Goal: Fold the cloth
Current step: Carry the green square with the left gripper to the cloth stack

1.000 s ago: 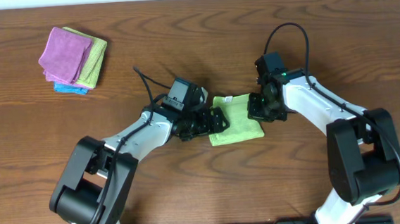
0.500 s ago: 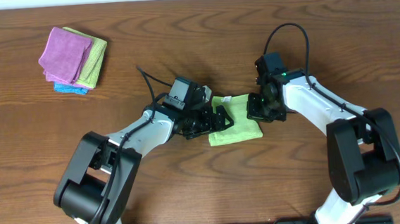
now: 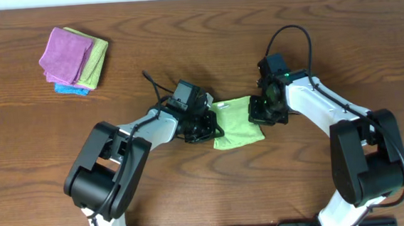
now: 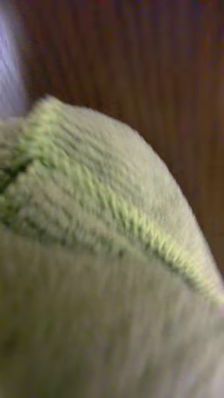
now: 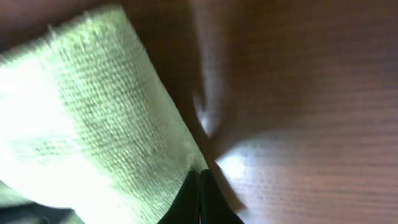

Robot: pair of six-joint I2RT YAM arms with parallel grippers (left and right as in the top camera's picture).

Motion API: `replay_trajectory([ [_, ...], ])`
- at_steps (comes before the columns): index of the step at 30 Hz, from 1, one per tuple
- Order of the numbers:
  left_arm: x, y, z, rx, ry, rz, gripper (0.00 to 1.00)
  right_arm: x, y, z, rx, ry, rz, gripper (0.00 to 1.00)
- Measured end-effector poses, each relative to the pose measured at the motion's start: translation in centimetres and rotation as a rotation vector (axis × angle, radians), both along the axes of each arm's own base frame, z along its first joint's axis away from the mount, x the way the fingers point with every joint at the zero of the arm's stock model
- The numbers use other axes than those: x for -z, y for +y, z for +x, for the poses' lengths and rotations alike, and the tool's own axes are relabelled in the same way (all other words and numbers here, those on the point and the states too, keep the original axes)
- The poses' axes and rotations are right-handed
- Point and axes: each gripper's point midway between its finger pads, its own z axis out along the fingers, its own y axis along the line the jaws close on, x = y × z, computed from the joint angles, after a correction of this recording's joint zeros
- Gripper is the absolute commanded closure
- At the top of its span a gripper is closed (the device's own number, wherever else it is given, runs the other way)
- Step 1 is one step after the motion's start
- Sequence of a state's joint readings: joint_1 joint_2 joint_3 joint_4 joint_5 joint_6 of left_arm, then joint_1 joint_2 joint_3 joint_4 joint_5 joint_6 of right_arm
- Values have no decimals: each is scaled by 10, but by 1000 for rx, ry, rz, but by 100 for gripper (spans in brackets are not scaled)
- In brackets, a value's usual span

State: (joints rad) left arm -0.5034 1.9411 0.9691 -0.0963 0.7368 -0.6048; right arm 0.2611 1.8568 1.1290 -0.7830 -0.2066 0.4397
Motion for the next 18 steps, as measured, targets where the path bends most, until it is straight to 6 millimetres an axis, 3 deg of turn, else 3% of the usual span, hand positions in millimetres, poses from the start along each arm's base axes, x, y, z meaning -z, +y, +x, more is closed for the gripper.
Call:
replay_trajectory([
  [5,-12,41,38,-129,-11,-57,94,-12,-14,-2,11,45,-18,98],
  [8,-46,77,68,-234,-87,-108,94,-23,-25,9,33,29,-21,98],
  [10,-81,99,87,-292,-178,-151,94,-27,-32,15,43,19,-23,99],
  [14,-182,159,122,-437,-456,-238,94,-28,-37,14,44,26,-28,98],
  [16,-232,196,133,-529,-599,-265,94,-28,-38,14,41,28,-29,98],
  [18,-264,229,137,-610,-686,-274,94,-28,-38,13,41,28,-29,99],
])
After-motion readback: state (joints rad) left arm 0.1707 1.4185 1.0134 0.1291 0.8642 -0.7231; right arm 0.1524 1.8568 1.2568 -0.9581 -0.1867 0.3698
